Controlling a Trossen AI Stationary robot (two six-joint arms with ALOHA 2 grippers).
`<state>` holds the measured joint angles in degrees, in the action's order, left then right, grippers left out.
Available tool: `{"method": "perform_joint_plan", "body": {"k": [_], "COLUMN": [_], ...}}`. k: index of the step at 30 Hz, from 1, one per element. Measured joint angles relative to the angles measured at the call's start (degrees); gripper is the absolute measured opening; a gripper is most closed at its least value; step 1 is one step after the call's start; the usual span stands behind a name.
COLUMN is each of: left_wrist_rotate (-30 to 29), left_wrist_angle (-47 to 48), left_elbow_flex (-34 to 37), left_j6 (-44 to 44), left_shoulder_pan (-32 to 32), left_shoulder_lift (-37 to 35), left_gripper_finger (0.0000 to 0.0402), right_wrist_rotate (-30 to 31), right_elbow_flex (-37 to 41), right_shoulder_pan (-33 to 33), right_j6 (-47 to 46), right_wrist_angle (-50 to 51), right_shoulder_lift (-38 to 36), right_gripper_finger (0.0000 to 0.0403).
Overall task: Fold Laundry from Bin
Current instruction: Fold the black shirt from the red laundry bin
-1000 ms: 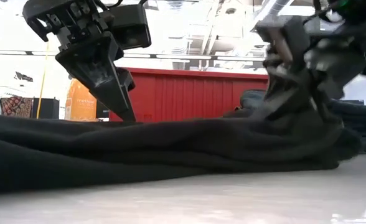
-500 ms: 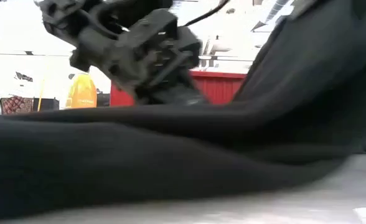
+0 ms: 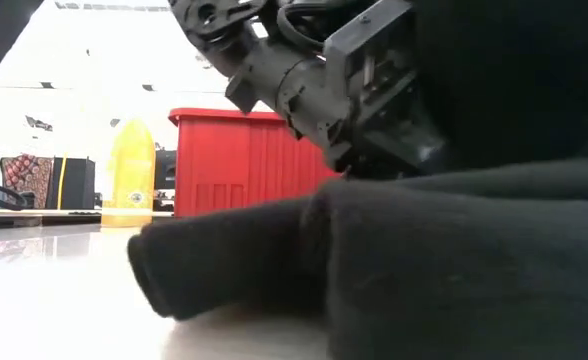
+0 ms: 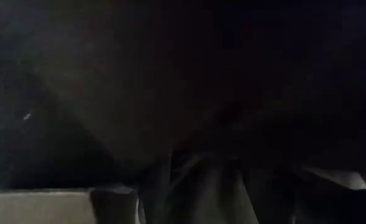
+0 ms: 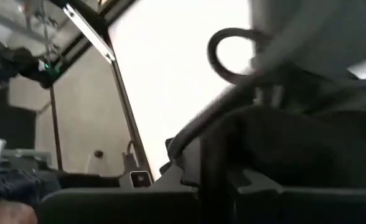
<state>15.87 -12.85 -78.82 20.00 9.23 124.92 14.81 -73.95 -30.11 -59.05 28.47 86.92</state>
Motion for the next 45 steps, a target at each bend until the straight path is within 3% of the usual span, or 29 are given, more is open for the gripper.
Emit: {"method": "perform_joint_plan", "body": {"k": [4, 9, 18, 21, 26, 30, 32, 39, 45], "left_wrist_rotate": [5.0, 5.1, 3.0, 4.7, 4.3, 3.3, 2.4, -5.5, -6.3], "left_wrist_angle": [17.9, 40.6, 55.6, 49.6, 19.6, -1.8, -7.4, -11.7, -14.8], "left_elbow_flex": [-2.1, -2.4, -0.6, 7.8, 31.8, 45.6, 49.7, 50.8, 41.9], "left_j6": [-7.7, -19.9, -29.4, -28.1, -11.2, 3.0, 6.7, 8.4, 10.0], "left_shoulder_pan": [-2.1, -4.7, -4.9, -5.4, -6.1, -4.6, -2.9, 2.9, 3.8], "left_shoulder_lift": [-2.1, -8.5, -21.7, -27.9, -39.0, -41.8, -41.6, -34.2, -22.4], "left_gripper_finger": [0.0180, 0.0180, 0.0180, 0.0180, 0.0180, 0.0180, 0.0180, 0.0180, 0.0180], "right_wrist_rotate": [-3.7, -6.1, -6.8, -7.2, -7.5, -7.5, -7.5, -7.6, -10.6], "right_elbow_flex": [-3.0, -4.4, -4.4, -4.4, -4.9, -9.1, -10.9, -14.3, -14.3], "right_shoulder_pan": [1.3, 1.3, 1.4, 1.3, 1.4, 2.8, 3.7, 6.4, 7.0], "right_j6": [2.9, 3.1, 3.2, 3.1, 2.6, 4.7, 6.7, 8.4, 8.2], "right_wrist_angle": [0.5, 4.0, 8.4, 10.1, 14.7, 17.5, 18.7, 23.3, 23.8], "right_shoulder_lift": [4.9, 7.5, 7.9, 7.8, 6.9, 7.0, 7.1, 7.1, 7.1], "right_gripper_finger": [0.0032, 0.0033, 0.0033, 0.0031, 0.0031, 0.0030, 0.0030, 0.0030, 0.0031]}}
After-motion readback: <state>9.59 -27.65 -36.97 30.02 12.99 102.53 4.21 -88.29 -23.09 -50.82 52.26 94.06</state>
